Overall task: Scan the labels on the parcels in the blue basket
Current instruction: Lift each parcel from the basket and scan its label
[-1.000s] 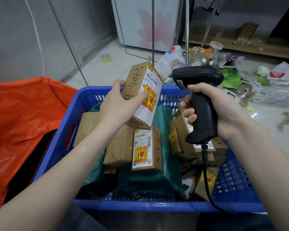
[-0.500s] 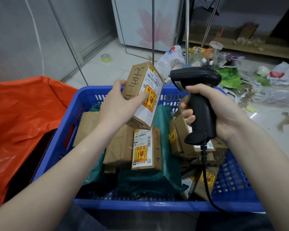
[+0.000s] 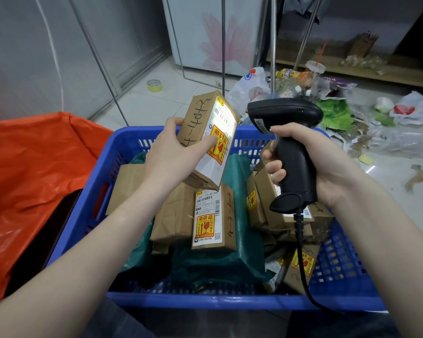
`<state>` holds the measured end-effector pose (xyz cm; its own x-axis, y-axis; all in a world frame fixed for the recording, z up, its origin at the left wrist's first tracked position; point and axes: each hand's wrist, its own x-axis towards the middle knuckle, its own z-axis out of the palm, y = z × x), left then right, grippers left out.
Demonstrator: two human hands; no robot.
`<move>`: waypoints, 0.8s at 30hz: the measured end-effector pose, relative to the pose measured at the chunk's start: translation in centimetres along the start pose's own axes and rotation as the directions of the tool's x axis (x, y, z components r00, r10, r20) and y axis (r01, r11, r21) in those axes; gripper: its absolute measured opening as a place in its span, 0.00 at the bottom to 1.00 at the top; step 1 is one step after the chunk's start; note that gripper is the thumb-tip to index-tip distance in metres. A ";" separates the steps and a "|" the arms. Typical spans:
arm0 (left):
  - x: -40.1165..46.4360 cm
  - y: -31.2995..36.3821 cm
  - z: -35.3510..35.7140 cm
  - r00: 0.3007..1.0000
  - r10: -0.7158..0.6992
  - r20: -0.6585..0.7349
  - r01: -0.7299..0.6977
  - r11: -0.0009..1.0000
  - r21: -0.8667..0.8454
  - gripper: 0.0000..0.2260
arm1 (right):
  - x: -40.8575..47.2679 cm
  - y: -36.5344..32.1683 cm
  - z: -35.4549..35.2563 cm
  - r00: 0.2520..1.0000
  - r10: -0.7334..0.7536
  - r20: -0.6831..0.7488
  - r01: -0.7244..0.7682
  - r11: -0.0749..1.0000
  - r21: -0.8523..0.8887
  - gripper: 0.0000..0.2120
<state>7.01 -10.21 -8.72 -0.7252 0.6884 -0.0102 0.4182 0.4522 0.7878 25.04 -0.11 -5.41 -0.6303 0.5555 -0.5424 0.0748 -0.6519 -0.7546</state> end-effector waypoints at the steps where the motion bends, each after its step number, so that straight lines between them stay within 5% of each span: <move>1: 0.0 0.0 0.0 1.000 0.001 -0.002 -0.001 1.000 0.002 0.27 | 0.0 0.0 0.0 1.000 0.003 0.003 -0.003 1.000 0.003 0.13; 24: 0.0 0.3 -0.1 1.000 -0.020 -0.008 0.020 0.999 0.030 0.25 | -0.4 -0.4 -0.1 0.994 0.039 0.106 -0.047 0.996 0.073 0.18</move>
<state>7.06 -10.09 -8.47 -0.7376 0.6749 -0.0207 0.4202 0.4828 0.7683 25.31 -0.05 -4.92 -0.7053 0.4718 -0.5291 0.0474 -0.7133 -0.6992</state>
